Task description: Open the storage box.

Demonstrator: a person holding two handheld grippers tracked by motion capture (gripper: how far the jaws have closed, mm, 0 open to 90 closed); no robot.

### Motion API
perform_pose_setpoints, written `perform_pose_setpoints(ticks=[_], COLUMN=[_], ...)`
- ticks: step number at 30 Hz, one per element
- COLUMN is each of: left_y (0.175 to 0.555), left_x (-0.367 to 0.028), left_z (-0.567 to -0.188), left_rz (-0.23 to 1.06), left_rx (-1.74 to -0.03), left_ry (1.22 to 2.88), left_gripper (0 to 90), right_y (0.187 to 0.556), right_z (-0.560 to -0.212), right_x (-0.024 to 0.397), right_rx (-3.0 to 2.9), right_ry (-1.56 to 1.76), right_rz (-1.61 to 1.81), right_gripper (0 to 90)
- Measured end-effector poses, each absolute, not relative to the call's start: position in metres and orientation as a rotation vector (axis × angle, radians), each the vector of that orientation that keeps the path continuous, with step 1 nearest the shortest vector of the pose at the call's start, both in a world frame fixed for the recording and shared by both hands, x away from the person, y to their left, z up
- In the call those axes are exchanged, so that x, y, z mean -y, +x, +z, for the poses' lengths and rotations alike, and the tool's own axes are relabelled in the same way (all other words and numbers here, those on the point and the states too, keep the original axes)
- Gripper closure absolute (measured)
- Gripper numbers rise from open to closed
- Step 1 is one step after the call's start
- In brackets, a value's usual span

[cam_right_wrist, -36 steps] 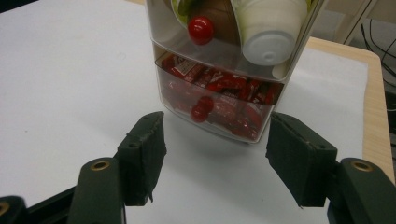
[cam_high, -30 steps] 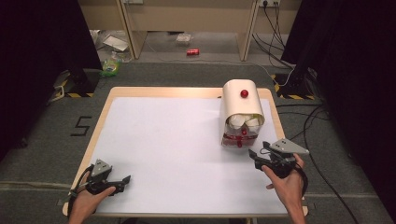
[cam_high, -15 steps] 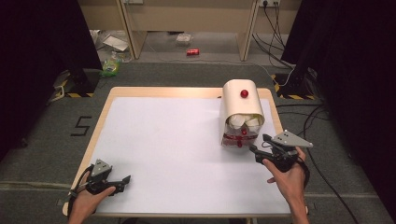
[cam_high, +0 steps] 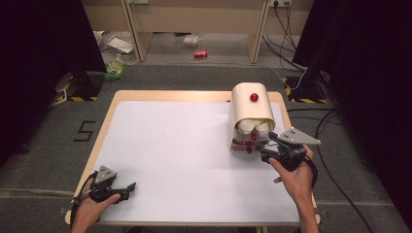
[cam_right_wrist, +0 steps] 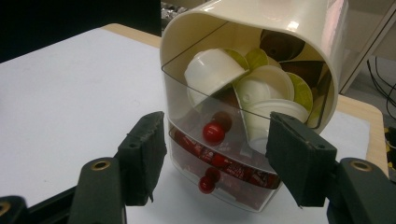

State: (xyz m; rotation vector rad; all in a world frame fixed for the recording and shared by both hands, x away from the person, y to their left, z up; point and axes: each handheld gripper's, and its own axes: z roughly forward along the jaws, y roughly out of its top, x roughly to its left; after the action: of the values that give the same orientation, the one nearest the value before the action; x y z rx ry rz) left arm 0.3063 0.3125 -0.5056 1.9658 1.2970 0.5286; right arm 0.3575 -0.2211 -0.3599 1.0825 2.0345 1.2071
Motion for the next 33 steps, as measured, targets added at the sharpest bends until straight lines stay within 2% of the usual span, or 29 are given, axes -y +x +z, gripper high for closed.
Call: perform_pose_setpoints(ticks=[33], left_y=[0.306], left_x=[-0.312], left_z=[-0.505], left_rz=[0.528], left_rx=[-1.298], left_ry=[1.967], left_gripper=[12.6], right_y=[0.391], right_z=[-0.363], right_x=[0.200], right_rx=[-2.070], right_ry=[1.040], right_rz=[1.170], right_gripper=[39.7])
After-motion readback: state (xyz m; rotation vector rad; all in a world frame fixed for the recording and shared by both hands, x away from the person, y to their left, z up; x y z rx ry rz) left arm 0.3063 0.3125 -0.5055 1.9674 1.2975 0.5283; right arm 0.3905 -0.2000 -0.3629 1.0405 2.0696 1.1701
